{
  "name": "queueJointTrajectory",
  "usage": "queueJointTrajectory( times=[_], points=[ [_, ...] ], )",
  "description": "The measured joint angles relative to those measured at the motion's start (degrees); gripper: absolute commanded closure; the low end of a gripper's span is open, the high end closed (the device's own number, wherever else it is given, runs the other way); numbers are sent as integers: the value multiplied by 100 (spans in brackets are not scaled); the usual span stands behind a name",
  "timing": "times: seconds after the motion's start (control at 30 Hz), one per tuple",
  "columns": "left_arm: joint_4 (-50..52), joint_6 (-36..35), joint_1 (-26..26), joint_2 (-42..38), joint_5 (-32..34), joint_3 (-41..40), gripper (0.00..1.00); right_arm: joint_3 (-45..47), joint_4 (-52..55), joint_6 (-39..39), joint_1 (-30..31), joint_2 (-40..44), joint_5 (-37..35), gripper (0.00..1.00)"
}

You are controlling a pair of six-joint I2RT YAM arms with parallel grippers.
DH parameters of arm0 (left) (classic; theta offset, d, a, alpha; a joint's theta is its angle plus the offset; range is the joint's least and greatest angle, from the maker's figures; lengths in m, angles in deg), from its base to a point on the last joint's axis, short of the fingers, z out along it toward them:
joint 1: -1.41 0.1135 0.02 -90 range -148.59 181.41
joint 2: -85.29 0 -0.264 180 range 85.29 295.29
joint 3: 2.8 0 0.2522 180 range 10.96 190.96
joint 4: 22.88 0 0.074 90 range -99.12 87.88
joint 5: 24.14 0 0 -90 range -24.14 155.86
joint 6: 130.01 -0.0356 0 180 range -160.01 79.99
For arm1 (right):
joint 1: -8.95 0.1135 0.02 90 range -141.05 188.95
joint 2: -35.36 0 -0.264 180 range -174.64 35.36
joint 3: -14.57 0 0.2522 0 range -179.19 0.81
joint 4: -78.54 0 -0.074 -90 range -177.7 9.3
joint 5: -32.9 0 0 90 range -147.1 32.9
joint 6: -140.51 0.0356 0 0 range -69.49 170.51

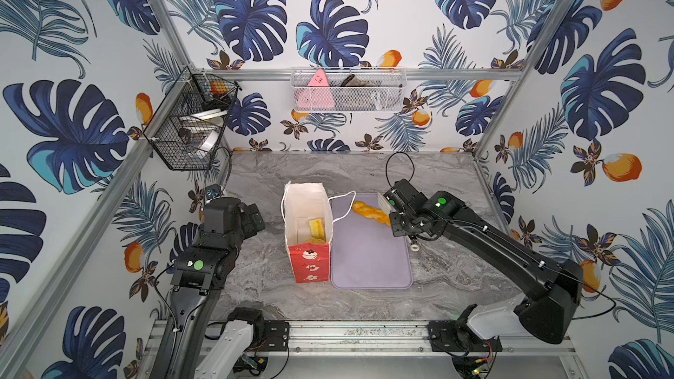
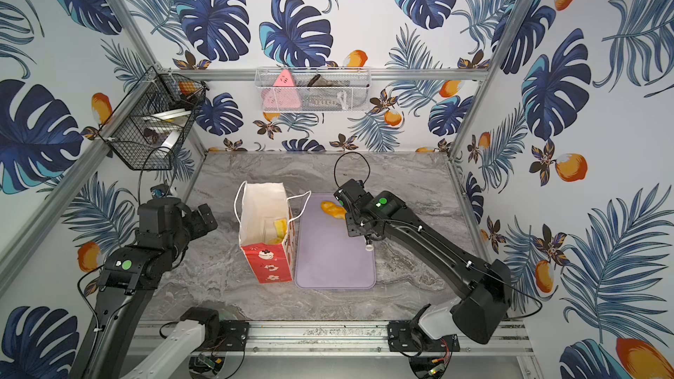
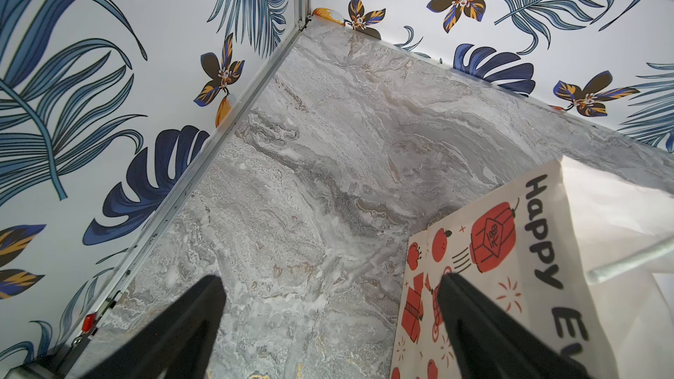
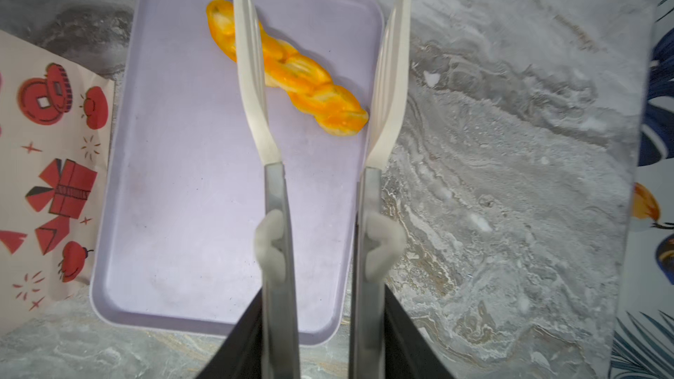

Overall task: Pack bread into a paper bag
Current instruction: Pick up the fake bread from the plate.

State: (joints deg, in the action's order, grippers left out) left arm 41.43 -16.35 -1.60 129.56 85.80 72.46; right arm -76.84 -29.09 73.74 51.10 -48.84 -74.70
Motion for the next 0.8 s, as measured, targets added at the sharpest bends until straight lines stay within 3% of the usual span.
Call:
queueJointTrajectory(
  times=[0.23, 0.5, 0.8],
  points=[
    [7, 2, 0, -57, 9, -15, 1, -33, -369, -503, -649, -776, 861, 54],
    [9, 4, 0, -79, 61, -50, 1, -208, -570, -935, -1027, -1427, 1320, 54],
    [7, 4, 0, -55, 114, -46, 1, 63, -684, -1082, -1182, -1460, 1670, 54]
  ],
)
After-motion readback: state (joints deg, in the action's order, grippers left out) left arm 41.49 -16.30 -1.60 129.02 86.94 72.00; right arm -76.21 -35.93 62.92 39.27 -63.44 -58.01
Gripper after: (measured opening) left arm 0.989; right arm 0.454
